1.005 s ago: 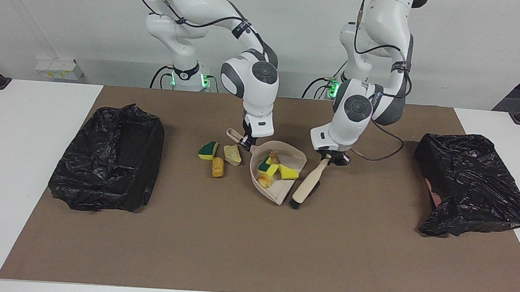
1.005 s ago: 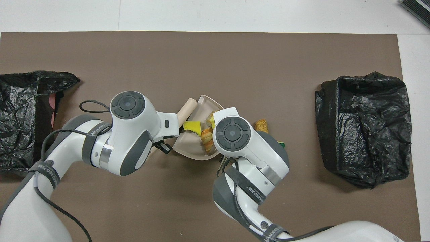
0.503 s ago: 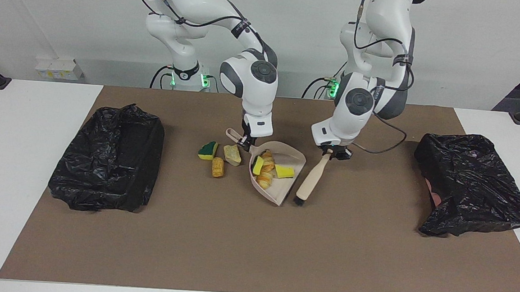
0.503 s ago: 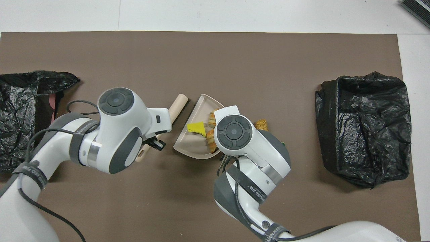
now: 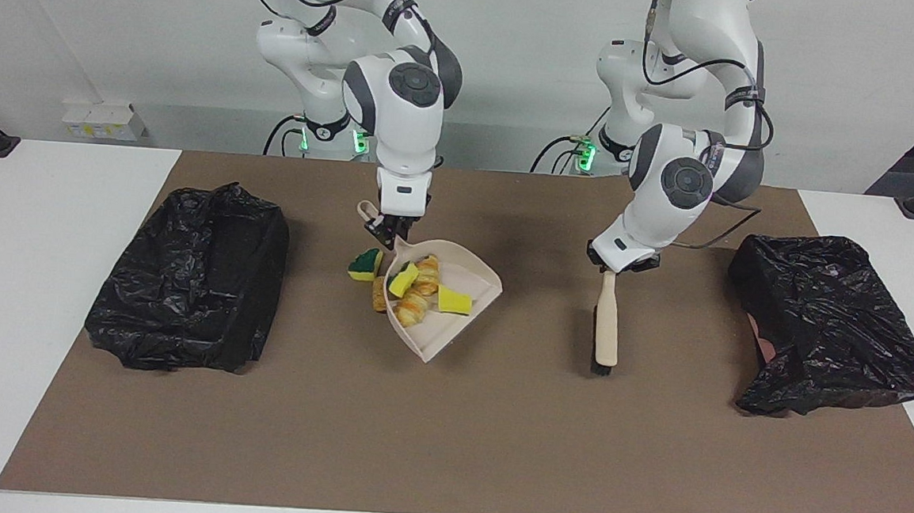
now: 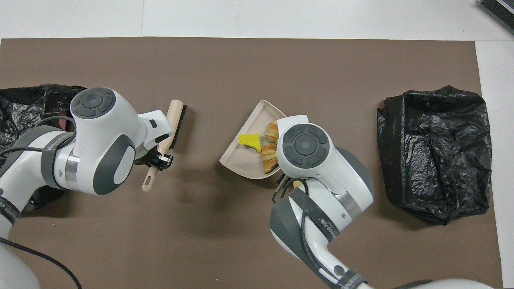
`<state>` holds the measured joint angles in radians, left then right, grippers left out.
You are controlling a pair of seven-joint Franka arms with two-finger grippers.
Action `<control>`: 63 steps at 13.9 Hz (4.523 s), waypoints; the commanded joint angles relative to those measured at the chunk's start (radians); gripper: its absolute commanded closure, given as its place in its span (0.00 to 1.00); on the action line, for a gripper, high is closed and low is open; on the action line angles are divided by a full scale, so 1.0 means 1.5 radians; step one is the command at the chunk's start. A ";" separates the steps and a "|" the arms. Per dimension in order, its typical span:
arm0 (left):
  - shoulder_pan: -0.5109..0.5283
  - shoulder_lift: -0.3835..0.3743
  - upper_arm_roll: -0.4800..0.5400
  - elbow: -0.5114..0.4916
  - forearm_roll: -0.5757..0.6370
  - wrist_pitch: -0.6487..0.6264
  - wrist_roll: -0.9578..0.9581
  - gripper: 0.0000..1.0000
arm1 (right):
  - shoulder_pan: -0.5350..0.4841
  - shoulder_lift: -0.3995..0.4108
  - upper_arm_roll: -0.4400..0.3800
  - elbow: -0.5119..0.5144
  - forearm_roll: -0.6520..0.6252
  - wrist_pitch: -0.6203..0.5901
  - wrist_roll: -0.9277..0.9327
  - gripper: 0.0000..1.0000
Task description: Sweep and dump trash in bin
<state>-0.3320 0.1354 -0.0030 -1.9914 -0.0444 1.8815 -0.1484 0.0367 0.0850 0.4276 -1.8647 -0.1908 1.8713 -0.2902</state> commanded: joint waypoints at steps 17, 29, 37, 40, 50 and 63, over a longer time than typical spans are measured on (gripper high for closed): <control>-0.328 -0.216 0.001 -0.365 -0.105 0.255 -0.377 0.33 | 0.013 -0.150 -0.501 -0.051 -0.218 -0.045 -0.812 1.00; -0.019 -0.104 0.008 -0.107 -0.057 0.190 -0.156 0.00 | 0.030 -0.153 -0.378 -0.078 -0.443 -0.056 -0.829 1.00; 0.158 -0.047 0.009 0.154 -0.055 -0.062 0.080 0.00 | 0.023 -0.156 -0.376 0.006 -0.318 -0.185 -0.718 1.00; 0.183 -0.052 0.009 0.203 -0.022 -0.123 0.115 0.00 | 0.030 -0.157 -0.359 0.012 -0.214 -0.218 -0.584 1.00; 0.175 -0.098 0.004 0.213 0.016 -0.183 0.125 0.00 | 0.031 -0.126 -0.101 0.046 0.077 -0.195 0.138 1.00; 0.177 -0.106 0.007 0.223 0.018 -0.181 0.135 0.00 | 0.106 0.326 0.112 0.247 -0.074 0.170 0.800 1.00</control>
<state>-0.0611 -0.0022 0.0046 -1.6435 -0.0309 1.6108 0.0516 0.1813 0.4923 0.5785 -1.5695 -0.2176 2.1056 0.8307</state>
